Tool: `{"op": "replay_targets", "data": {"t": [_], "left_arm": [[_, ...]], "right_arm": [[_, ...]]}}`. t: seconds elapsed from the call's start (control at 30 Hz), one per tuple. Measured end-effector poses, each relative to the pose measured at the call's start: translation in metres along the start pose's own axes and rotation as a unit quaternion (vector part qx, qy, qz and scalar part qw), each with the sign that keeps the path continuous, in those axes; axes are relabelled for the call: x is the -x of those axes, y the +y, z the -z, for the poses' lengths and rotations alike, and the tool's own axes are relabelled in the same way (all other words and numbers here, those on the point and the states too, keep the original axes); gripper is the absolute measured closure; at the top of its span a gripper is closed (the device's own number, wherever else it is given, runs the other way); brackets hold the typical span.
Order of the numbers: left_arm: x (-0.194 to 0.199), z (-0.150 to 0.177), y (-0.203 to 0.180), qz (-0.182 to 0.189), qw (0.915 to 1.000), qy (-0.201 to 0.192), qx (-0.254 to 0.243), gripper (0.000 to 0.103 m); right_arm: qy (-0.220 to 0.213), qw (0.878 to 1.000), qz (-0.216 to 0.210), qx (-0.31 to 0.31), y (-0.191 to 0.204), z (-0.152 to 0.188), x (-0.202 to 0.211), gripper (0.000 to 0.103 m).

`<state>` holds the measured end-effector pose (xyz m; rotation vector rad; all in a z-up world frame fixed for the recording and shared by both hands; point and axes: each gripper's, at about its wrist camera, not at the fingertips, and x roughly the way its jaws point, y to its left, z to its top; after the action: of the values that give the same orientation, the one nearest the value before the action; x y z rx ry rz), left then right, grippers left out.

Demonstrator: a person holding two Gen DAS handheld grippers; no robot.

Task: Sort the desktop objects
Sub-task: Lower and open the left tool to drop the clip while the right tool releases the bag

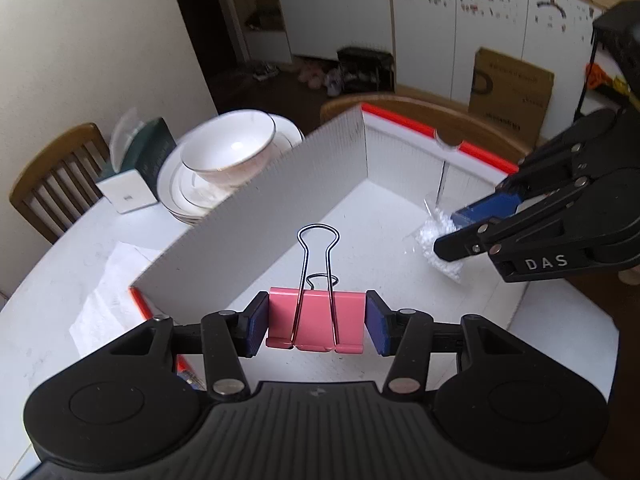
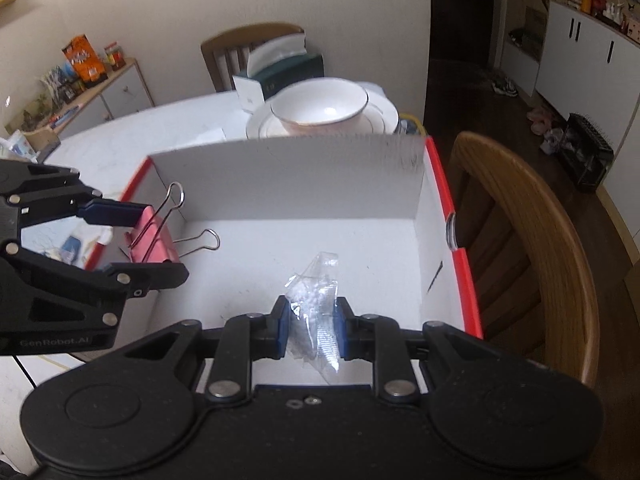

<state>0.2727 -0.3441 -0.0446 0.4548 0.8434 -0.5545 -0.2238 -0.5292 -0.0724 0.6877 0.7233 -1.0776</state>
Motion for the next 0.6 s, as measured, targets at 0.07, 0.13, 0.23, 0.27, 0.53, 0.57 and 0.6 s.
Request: {"op": "replay_targets", "data": {"t": [0.07, 0.13, 0.23, 0.27, 0.53, 0.57, 0.6], "left_arm": [[-0.01, -0.001, 0.0, 0.003, 0.9999, 0.011, -0.001, 0.054], [-0.018, -0.001, 0.0, 0.006, 0.9998, 0.021, -0.004, 0.054], [-0.031, 0.0, 0.0, 0.011, 0.9992, 0.039, -0.005, 0.054], [-0.035, 0.0, 0.0, 0.013, 0.9988, 0.047, -0.005, 0.054], [-0.057, 0.006, 0.003, 0.028, 0.9959, 0.086, -0.002, 0.054], [-0.058, 0.006, 0.003, 0.028, 0.9956, 0.089, -0.003, 0.054], [-0.06, 0.006, 0.003, 0.028, 0.9953, 0.092, -0.004, 0.054]], "right_arm": [[-0.001, 1.0, 0.0, 0.014, 0.002, 0.0, -0.003, 0.082], [0.007, 1.0, -0.002, 0.022, 0.003, -0.003, -0.008, 0.082], [0.024, 0.999, 0.004, 0.037, 0.006, -0.007, -0.018, 0.082], [0.032, 0.999, 0.005, 0.04, 0.007, -0.008, -0.021, 0.082], [0.074, 0.996, 0.01, 0.059, 0.012, -0.009, -0.043, 0.082], [0.076, 0.995, 0.012, 0.058, 0.012, -0.009, -0.045, 0.082], [0.077, 0.995, 0.013, 0.058, 0.012, -0.009, -0.048, 0.082]]}}
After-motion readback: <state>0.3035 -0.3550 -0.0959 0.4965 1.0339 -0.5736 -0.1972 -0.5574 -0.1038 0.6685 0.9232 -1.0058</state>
